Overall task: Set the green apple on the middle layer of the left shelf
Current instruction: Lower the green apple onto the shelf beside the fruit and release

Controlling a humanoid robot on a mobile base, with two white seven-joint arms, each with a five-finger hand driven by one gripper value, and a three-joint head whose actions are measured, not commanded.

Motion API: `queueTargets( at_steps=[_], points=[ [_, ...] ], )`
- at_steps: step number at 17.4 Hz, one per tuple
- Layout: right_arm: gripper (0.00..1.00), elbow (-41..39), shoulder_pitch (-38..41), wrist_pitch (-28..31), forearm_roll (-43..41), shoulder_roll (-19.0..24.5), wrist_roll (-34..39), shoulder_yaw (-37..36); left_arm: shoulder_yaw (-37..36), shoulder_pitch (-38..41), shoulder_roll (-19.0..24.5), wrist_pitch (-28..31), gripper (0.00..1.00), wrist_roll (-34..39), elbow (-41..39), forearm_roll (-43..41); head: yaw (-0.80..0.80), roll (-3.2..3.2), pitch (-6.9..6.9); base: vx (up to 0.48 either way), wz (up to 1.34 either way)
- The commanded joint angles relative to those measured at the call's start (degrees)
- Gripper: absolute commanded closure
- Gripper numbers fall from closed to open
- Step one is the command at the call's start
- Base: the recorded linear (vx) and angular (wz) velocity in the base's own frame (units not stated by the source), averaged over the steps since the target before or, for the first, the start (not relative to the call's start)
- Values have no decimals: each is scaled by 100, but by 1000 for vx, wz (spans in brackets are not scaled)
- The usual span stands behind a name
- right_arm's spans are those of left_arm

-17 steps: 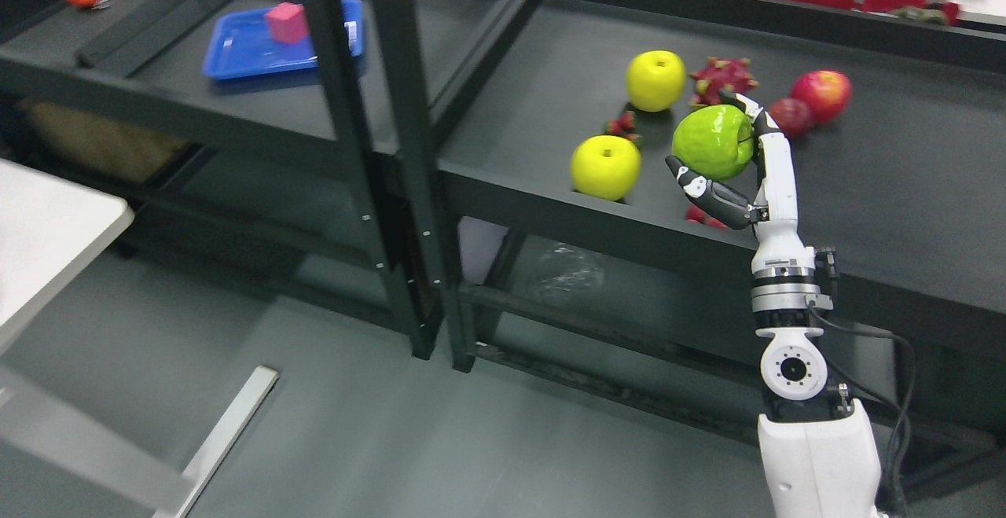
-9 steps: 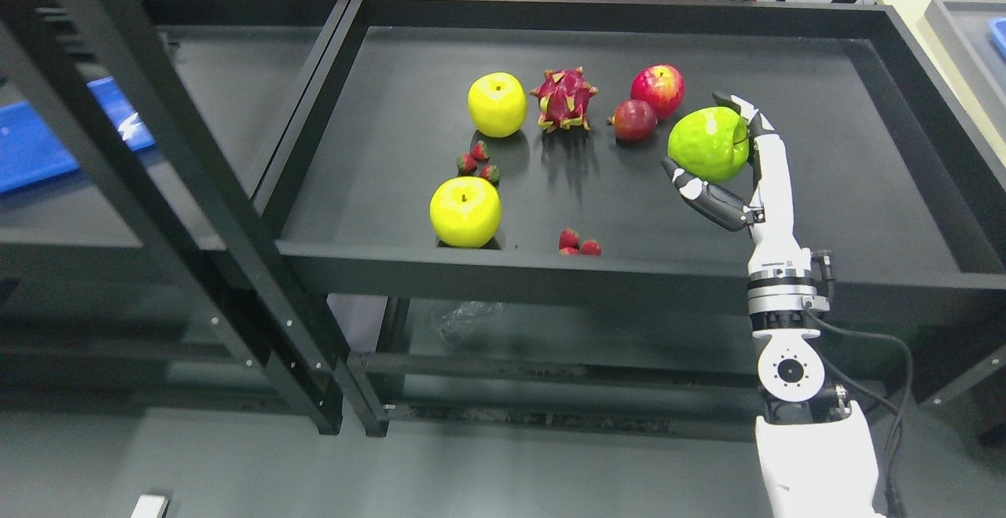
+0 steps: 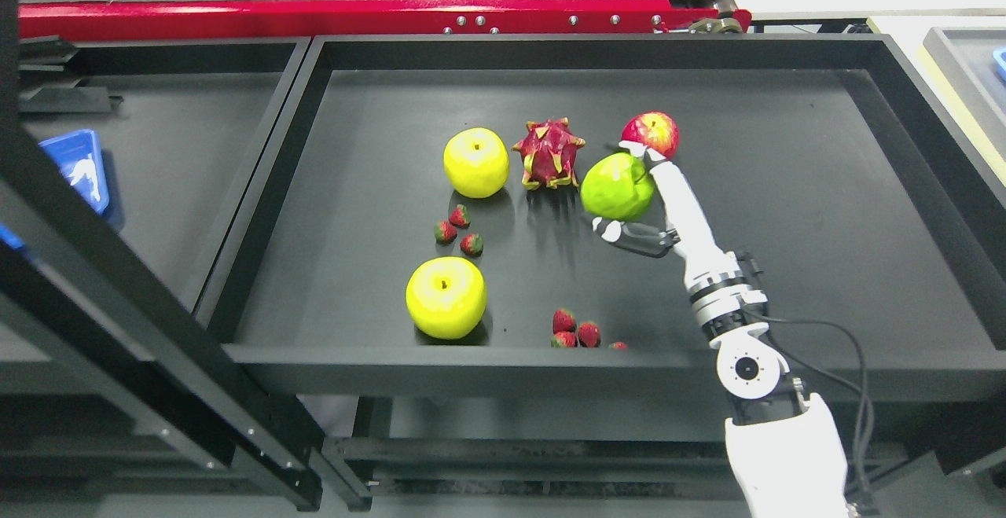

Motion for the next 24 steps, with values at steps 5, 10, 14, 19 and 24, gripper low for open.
queueTargets(
  at_steps=[5,10,14,19,24],
  points=[
    [96,654,-255,-51,887,-239,458,1385,0,1,100,5,0,3,0,0,0,0,-1,196,-82],
    [95,1136,-263,-7,913,-230,458,1438,0,1,100,5,0,-6,0,9,0,0,-2,66,-43],
    [0,1190,-237,10,660,-230,712,1194,0,1,100,5,0,-6,0,0,0,0,-2,-7,0],
    [0,1163,-334,11,-1637,-93,739,-87,0,1,100,-4,0,-6,0,0,0,0,-2,0,0],
    [0,1006,149,-191,-3681,-93,713,-996,0,1,100,5,0,3,0,0,0,0,-2,0,0]
  ],
)
